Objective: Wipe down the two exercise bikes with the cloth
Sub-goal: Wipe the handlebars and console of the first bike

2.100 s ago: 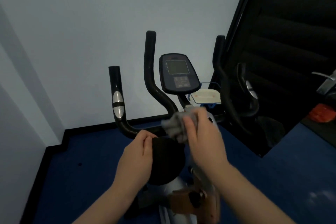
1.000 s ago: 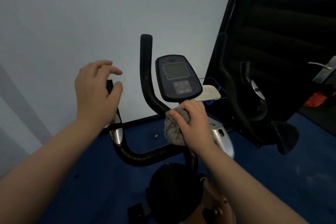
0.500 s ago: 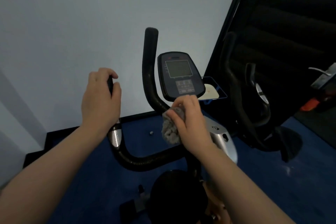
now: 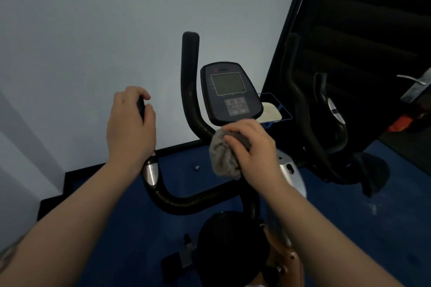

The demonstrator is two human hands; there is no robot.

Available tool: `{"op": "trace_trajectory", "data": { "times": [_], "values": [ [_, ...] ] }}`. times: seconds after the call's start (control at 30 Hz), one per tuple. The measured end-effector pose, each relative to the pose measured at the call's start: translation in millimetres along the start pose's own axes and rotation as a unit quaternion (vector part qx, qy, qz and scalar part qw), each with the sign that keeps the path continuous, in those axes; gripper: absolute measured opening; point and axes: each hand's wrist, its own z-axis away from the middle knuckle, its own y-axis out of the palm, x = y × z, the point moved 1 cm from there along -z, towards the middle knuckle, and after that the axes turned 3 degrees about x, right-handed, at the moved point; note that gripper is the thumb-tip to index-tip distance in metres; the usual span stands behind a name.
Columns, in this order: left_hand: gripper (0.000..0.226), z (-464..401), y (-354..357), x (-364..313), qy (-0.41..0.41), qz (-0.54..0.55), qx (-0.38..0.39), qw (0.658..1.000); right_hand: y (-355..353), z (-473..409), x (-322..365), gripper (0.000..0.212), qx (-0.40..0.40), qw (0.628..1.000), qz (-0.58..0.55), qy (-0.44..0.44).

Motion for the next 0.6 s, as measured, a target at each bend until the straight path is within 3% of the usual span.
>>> {"op": "trace_trajectory", "data": {
  "times": [0.13, 0.23, 0.33, 0.5, 0.6],
  "values": [
    [0.013, 1.4, 0.2, 1.6, 0.003, 0.007, -0.01, 1.0, 10.4, 31.4, -4.0, 0.038, 0.065, 0.997, -0.018, 0.044],
    [0.013, 1.5, -0.6, 0.6, -0.004, 0.007, -0.002, 1.0, 9.1, -1.3, 5.9, 0.022, 0.061, 0.996, 0.059, -0.022],
    [0.013, 0.6, -1.6, -0.7, -0.005, 0.005, -0.005, 1.0, 16.8, -50.6, 27.3, 0.031, 0.045, 0.99, 0.081, -0.104],
    [0.013, 0.2, -1.6, 2.5, 0.01, -0.008, 0.003, 1.0, 30.7, -49.7, 20.5, 0.018, 0.103, 0.99, 0.063, -0.067],
    [0.014, 0.5, -0.2, 2.8, 0.004, 0.003, 0.0, 1.0, 2.2, -12.7, -3.9, 0.026, 0.132, 0.985, 0.091, -0.068]
  ]
}}
